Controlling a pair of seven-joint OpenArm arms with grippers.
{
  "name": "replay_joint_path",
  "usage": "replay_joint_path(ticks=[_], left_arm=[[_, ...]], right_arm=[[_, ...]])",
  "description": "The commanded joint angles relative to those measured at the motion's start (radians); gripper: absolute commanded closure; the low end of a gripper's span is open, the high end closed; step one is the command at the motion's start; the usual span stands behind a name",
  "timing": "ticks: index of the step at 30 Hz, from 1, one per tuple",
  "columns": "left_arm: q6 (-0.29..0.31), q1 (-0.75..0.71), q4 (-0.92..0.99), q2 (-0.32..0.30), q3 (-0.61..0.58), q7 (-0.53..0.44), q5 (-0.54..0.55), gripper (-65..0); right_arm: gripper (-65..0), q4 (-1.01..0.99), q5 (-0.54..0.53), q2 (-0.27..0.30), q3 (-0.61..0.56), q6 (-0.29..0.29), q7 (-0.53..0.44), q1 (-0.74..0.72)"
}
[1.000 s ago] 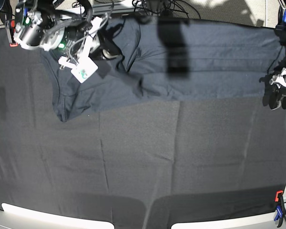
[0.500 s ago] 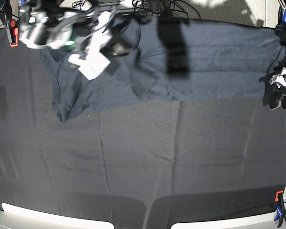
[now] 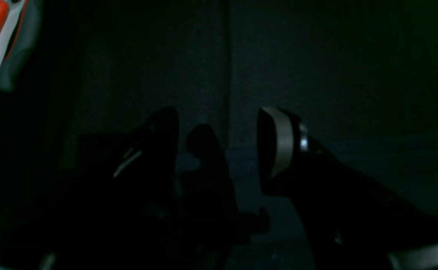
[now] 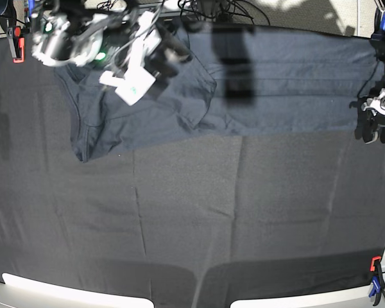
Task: Layout the t-shirt on the table in an organized manner, then fold the t-shirt properly
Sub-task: 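Lift the shirt edge with the right gripper and fold it toward the base, then move the left gripper down to the shirt's end and grasp it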
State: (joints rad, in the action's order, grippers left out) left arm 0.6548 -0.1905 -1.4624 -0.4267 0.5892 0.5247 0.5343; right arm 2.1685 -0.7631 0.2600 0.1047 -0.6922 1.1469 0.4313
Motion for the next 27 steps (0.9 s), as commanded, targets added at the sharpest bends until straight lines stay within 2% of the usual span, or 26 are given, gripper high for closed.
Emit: replay_joint_path(ticks=[1, 7, 13, 17, 21, 27], left_arm=[[-0.002, 0.006, -0.019, -0.02, 0.007, -0.023, 0.026, -31.4], [-0.009, -0.05, -0.019, -0.019, 0.007, -0.016, 0.075, -31.4], [-0.113, -0.108, -0.018, -0.013, 0.019, -0.024, 0.015, -31.4], [-0.107, -0.112, -0.019, 0.047, 0.124, -0.024, 0.017, -31.5], [-0.07, -0.113, -0.018, 0.111, 0.234, -0.025, 0.016, -31.5], [-0.072, -0.148, -0.018, 0.132, 0.248, -0.024, 0.015, -31.5]], right_arm=[[-25.6, 0.019, -0.022, 0.005, 0.026, -0.006, -0.033, -0.018], [-25.6, 0.019, -0.021, 0.005, 0.191, -0.006, -0.04, -0.085], [-25.6, 0.019, -0.023, 0.003, 0.31, -0.006, -0.04, -0.096], [-25.6, 0.019, -0.023, 0.003, 0.321, -0.006, -0.04, -0.096], [-25.6, 0.018, -0.026, 0.003, 0.32, -0.006, -0.049, -0.096], [-25.6, 0.018, -0.026, 0.003, 0.32, -0.006, -0.074, -0.097]])
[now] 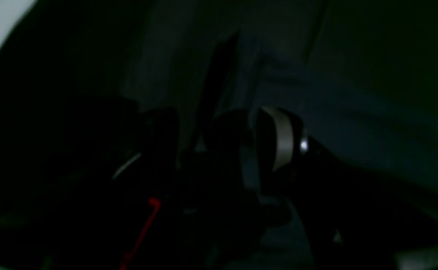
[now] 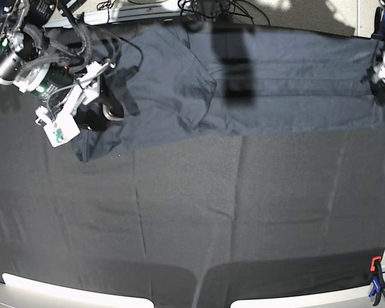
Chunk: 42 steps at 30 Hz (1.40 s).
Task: Layout the t-shirt on the table in an organized manner, then fold the t-shirt properly
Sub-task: 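Move the left gripper down to the shirt's end and grasp it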
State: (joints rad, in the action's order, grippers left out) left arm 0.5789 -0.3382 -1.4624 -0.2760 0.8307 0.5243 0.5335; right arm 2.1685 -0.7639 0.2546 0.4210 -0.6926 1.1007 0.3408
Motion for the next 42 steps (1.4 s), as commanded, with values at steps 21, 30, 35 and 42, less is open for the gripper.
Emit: replay_joint_path(ticks=[21, 30, 35, 42], left_arm=[[-0.024, -0.008, -0.006, -0.018, -0.001, 0.109, 0.082, -31.4], [0.039, -0.008, 0.069, -0.018, -0.001, 0.111, 0.159, -31.4], [0.039, -0.005, 0.083, -0.018, -0.001, 0.081, 0.245, -31.4], [0.045, 0.036, 0.083, 0.017, -0.003, 0.12, 0.319, -31.2]], right_arm=[[-25.6, 0.018, -0.025, 0.008, 0.004, -0.006, -0.027, -0.006], [-25.6, 0.018, -0.025, 0.008, 0.004, -0.006, -0.027, -0.006], [-25.6, 0.018, -0.026, 0.008, 0.004, -0.006, -0.027, -0.006], [-25.6, 0.018, -0.025, 0.008, 0.004, -0.006, -0.026, -0.006]])
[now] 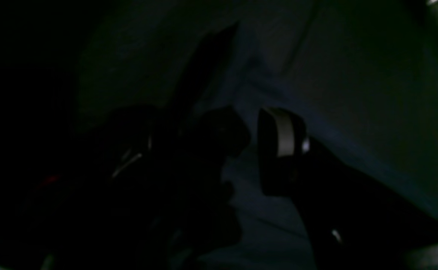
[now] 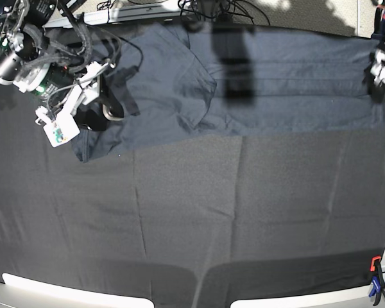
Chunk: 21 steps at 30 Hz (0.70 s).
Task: Layout the t-shirt on the table in an organized manner, then fold the t-shirt properly
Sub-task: 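Move the left gripper down to the shirt's end and grasp it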
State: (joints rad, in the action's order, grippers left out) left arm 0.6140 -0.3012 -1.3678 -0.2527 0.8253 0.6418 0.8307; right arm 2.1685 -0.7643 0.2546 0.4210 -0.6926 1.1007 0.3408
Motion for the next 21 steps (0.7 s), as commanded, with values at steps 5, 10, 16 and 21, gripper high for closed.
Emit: replay_joint_path(ticks=[5, 10, 16, 21], left_arm=[[0.05, 0.011, -0.011, 0.058, 0.002, 0.016, 0.027, -30.4], [0.054, 0.01, -0.011, 0.057, 0.002, 0.021, 0.025, -30.4], [0.071, 0.01, -0.012, 0.05, 0.003, -0.023, -0.053, -30.4], [0.072, 0.013, -0.024, 0.024, 0.003, -0.12, -0.104, -30.4]], right_arm=[[-25.6, 0.018, -0.025, 0.008, 0.004, -0.006, -0.026, -0.006], [-25.6, 0.018, -0.025, 0.008, 0.004, -0.006, -0.027, -0.006], [-25.6, 0.018, -0.025, 0.008, 0.004, -0.006, -0.027, -0.006], [-25.6, 0.018, -0.025, 0.008, 0.004, -0.006, -0.028, -0.006]])
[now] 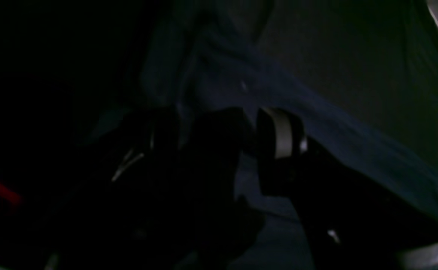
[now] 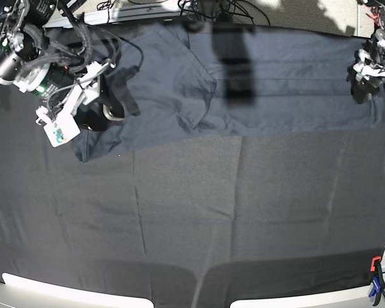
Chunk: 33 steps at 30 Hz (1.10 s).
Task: Layout the t-shirt on the table in an organized manner, then fold the t-shirt properly
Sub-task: 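Move the left gripper down to the shirt's end and grasp it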
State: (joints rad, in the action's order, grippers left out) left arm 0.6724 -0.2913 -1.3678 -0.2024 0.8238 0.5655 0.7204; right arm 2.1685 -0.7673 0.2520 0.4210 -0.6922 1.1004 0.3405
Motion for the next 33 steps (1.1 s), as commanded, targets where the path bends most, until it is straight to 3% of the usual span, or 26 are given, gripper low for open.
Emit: replay_joint_path(ticks=[1, 9, 13, 18, 23, 28, 33], left_arm=[[0.013, 0.007, -0.035, -0.043, 0.004, -0.038, -0.01, -30.4], [0.01, 0.014, -0.096, -0.249, 0.004, 0.093, -0.048, -30.5], [0.026, 0.011, -0.096, -0.322, -0.011, 0.135, -0.051, -30.5], [0.026, 0.011, -0.096, -0.423, -0.192, 0.193, -0.077, -30.5], [0.01, 0.012, -0.075, -0.53, -0.393, 0.142, -0.165, -30.5], [0.009, 0.014, 0.027, -0.585, -0.406, 0.115, -0.157, -30.5], [0.026, 0.014, 0.189, -0.595, -0.406, 0.115, 0.008, -30.5]], right_arm=[[-25.6, 0.018, -0.022, 0.011, 0.004, -0.006, -0.027, -0.005], [-25.6, 0.018, -0.022, 0.011, 0.004, -0.006, -0.03, -0.008], [-25.6, 0.018, -0.022, 0.011, 0.004, -0.006, -0.029, -0.008], [-25.6, 0.018, -0.022, 0.011, 0.004, -0.006, -0.028, -0.008], [-25.6, 0.018, -0.021, 0.011, 0.004, -0.006, 0.02, -0.007], [-25.6, 0.018, -0.021, 0.011, 0.004, -0.006, 0.031, -0.008], [-25.6, 0.018, -0.021, 0.011, 0.004, -0.006, 0.03, -0.008]])
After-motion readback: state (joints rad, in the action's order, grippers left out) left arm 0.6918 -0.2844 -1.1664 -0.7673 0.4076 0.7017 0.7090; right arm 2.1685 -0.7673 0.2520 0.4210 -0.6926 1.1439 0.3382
